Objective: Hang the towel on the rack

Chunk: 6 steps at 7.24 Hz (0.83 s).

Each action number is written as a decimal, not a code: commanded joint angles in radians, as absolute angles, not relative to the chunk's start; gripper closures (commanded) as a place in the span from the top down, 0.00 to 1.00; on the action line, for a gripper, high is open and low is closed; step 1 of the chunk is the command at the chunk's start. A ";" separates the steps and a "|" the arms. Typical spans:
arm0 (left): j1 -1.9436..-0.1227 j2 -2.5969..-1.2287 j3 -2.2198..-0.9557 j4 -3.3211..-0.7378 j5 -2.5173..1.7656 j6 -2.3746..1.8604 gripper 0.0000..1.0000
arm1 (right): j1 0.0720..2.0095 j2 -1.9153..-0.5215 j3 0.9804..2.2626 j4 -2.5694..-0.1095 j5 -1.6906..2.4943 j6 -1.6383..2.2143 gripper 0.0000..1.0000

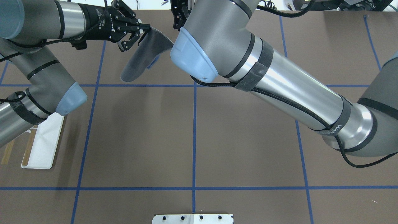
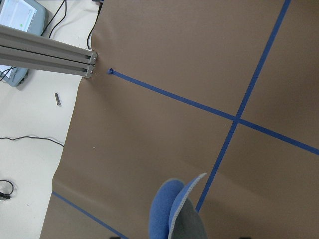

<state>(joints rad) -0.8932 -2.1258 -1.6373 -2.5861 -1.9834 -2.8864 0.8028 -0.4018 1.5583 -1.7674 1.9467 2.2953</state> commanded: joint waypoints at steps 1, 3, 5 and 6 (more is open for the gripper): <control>-0.894 -2.120 -1.652 -2.597 -1.985 -2.725 0.00 | 0.825 -0.490 1.670 -1.769 1.966 2.261 1.00; -0.896 -2.015 -1.737 -2.595 -1.985 -2.394 0.00 | 0.847 -0.642 1.830 -1.782 1.976 2.127 1.00; -0.896 -1.884 -1.848 -2.597 -2.000 -2.138 0.00 | 0.865 -0.679 1.832 -1.782 1.976 2.073 1.00; -0.894 -1.805 -1.892 -2.618 -2.020 -1.924 0.00 | 0.882 -0.707 1.839 -1.782 1.976 2.015 1.00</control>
